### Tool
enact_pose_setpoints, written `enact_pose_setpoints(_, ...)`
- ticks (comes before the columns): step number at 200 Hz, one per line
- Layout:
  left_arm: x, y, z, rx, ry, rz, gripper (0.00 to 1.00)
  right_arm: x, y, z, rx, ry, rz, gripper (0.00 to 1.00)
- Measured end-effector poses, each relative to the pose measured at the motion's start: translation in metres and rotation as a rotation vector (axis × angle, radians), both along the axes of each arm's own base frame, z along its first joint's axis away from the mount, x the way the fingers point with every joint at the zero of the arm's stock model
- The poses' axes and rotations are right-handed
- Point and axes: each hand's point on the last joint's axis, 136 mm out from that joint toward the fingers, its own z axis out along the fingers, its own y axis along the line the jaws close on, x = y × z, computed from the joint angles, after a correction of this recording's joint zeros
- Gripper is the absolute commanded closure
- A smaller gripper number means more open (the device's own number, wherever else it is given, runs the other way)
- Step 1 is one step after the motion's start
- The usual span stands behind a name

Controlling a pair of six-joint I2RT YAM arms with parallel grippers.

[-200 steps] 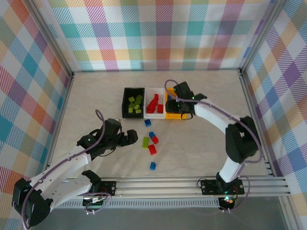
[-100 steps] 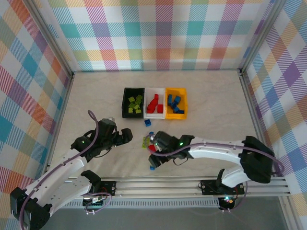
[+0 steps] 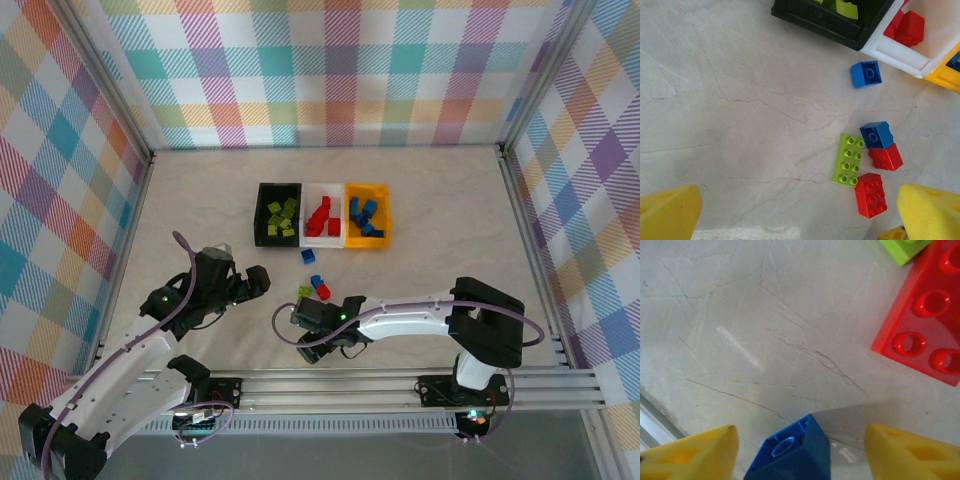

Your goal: Sort the legos into containers by color

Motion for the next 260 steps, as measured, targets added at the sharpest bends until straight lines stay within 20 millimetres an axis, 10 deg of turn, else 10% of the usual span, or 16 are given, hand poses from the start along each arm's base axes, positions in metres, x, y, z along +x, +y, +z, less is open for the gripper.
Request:
enact_pose_setpoints(91,0.001,0.002,-0.001,-0.007,0.008,0.007,0.0,0.0,-0.003,0.0,-0.017,-0.011,-0.023,0.63)
enact_pose_setpoints(136,0.002,0.0,-0.004,-0.008,0.024,0.004,0.0,0.023,-0.013,0.042,0.083,-0.059,-0.089,0.66)
enact_pose_setpoints(204,0.001,-0.004,-0.01,-0.026,0.039,-0.01,0.0,0.21,-0.099,0.116,0.205,-0.218,-0.547,0.66)
enact_pose_setpoints(260,0.0,-0.008,-0.019,-0.038,0.065,-0.022,0.0,0.327,-0.128,0.093,0.151,-0.227,-0.729,0.52)
